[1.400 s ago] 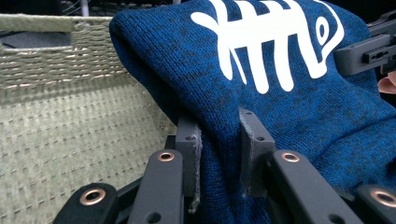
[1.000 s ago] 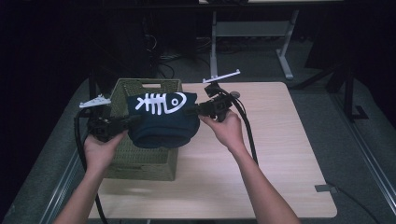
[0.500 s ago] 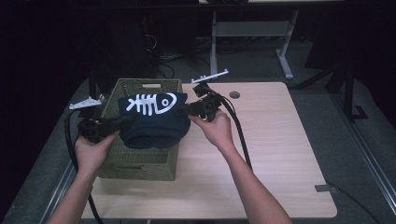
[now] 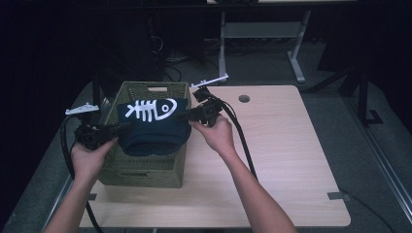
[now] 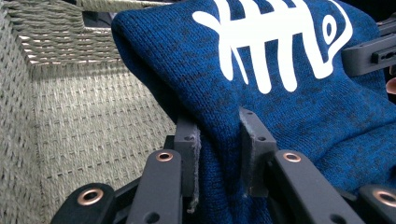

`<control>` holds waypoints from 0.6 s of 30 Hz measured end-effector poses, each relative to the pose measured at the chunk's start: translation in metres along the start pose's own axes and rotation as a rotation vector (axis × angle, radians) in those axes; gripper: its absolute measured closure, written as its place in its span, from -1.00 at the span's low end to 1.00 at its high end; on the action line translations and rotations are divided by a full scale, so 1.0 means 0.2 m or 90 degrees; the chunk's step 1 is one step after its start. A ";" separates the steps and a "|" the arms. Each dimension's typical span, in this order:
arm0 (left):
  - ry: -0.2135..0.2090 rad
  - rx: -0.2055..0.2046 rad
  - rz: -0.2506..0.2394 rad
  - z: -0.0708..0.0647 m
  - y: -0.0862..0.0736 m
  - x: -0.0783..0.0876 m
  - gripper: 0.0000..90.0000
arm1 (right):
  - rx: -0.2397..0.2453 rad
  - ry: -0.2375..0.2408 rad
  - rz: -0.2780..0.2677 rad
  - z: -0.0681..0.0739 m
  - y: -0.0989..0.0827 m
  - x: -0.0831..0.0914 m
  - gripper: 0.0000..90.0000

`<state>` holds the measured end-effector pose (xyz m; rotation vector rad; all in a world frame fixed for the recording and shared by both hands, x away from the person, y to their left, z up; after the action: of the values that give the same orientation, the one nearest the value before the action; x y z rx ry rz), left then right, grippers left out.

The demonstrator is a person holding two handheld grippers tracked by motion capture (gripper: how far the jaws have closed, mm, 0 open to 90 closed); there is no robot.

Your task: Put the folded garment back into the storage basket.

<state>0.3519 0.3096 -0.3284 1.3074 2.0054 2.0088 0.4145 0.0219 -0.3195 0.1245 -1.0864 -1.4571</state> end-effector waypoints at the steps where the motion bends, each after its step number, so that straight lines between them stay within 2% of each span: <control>1: 0.001 0.001 0.001 0.01 0.00 0.00 0.59 | 0.000 0.001 -0.001 0.00 0.00 -0.01 0.65; 18: 0.013 0.006 0.025 0.11 -0.06 0.00 0.58 | -0.002 -0.010 0.002 0.00 -0.02 -0.14 0.65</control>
<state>0.3580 0.3301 -0.3415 1.3448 2.0157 2.0396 0.4188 0.0451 -0.3360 0.1089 -1.0959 -1.4591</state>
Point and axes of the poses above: each handheld gripper's, and its own axes: x roughly backward along the jaws, y roughly out of its top, z roughly to its left, the point moved 3 cm from there along -x, roughly forward along the jaws, and after that the axes turned 8 degrees about -x, right-handed, at the moved point
